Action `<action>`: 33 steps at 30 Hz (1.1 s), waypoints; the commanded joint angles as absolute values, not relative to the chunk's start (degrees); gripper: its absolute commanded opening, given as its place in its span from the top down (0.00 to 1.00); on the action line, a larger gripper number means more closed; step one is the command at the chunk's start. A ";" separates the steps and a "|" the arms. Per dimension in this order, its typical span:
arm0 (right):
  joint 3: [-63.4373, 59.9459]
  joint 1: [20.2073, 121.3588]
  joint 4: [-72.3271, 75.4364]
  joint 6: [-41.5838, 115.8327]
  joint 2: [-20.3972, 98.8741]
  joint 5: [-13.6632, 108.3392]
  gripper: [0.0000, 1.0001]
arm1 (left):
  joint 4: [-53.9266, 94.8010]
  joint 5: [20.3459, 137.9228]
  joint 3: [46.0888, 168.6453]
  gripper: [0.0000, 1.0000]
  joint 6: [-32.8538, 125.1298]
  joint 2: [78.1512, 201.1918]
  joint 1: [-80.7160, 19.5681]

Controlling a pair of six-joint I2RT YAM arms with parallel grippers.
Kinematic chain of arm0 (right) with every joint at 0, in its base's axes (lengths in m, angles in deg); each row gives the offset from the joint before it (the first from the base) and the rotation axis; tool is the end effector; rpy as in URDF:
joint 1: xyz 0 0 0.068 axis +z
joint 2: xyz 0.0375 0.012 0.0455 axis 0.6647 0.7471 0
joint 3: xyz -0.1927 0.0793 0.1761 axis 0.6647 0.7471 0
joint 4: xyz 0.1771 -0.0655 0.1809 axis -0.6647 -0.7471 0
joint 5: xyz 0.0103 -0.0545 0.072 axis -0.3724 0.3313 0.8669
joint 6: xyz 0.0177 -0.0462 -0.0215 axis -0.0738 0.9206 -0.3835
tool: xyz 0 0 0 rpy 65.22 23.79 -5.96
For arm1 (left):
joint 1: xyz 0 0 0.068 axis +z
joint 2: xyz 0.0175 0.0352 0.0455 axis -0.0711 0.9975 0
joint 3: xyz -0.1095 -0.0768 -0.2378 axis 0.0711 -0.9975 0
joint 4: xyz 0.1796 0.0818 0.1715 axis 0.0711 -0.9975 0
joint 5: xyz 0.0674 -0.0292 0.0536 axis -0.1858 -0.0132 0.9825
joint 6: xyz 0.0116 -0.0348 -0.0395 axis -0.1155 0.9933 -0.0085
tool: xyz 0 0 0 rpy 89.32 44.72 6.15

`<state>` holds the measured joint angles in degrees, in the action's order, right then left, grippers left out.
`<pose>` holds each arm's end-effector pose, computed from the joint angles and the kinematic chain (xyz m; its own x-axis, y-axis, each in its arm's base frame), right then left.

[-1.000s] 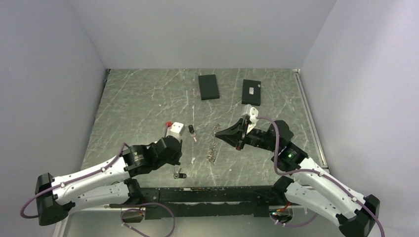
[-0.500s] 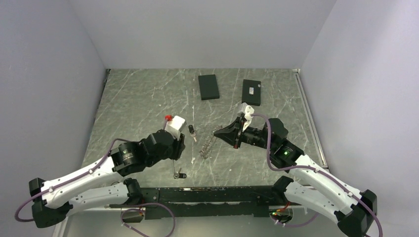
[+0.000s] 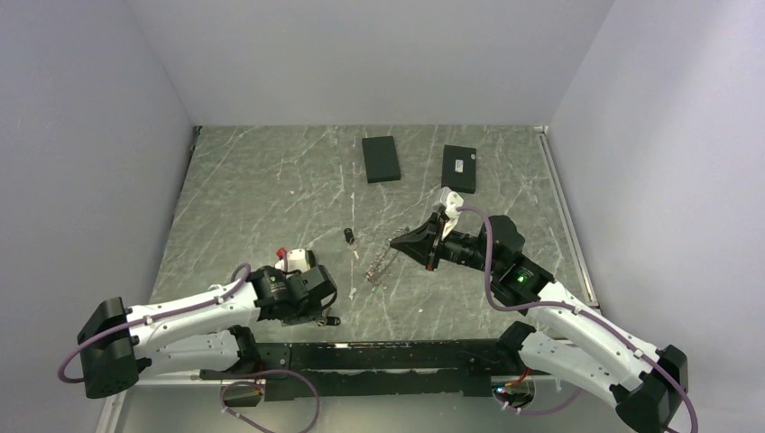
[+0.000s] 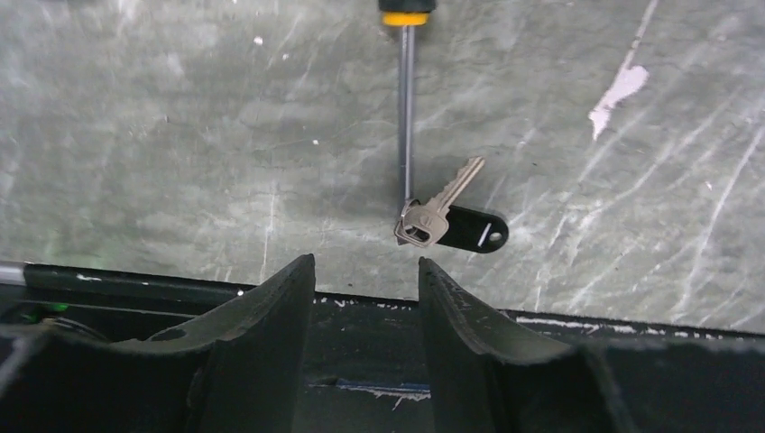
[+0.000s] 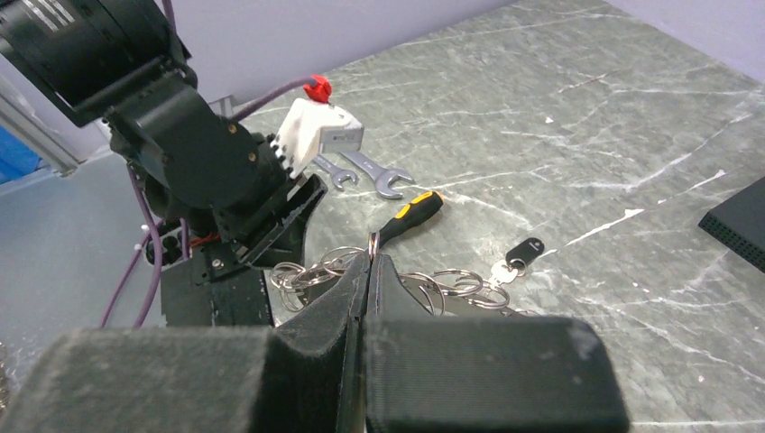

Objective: Put the keys on the keyring

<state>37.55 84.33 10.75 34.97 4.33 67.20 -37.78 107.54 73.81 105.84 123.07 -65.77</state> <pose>0.1319 0.1438 0.3190 -0.1623 0.0384 -0.9860 -0.9267 0.3373 0.1657 0.0863 -0.1345 0.2068 -0.8941 -0.2152 -0.3928 -0.1836 0.9760 -0.1170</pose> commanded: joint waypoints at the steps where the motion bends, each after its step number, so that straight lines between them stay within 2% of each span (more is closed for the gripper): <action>1: 36.88 84.28 13.97 35.07 3.26 67.05 1.00 | -32.41 106.16 70.80 0.52 115.92 122.85 -65.96; 12: 37.30 84.28 14.22 34.97 3.43 67.32 1.00 | -25.22 107.77 67.16 0.65 117.27 126.65 -65.95; 27: 37.34 84.28 14.39 35.06 3.74 67.52 1.00 | -25.14 106.99 65.21 0.69 118.91 126.85 -65.95; 33: 37.41 84.27 14.31 35.06 3.61 67.57 1.00 | -22.33 106.64 63.99 0.76 118.01 126.55 -65.95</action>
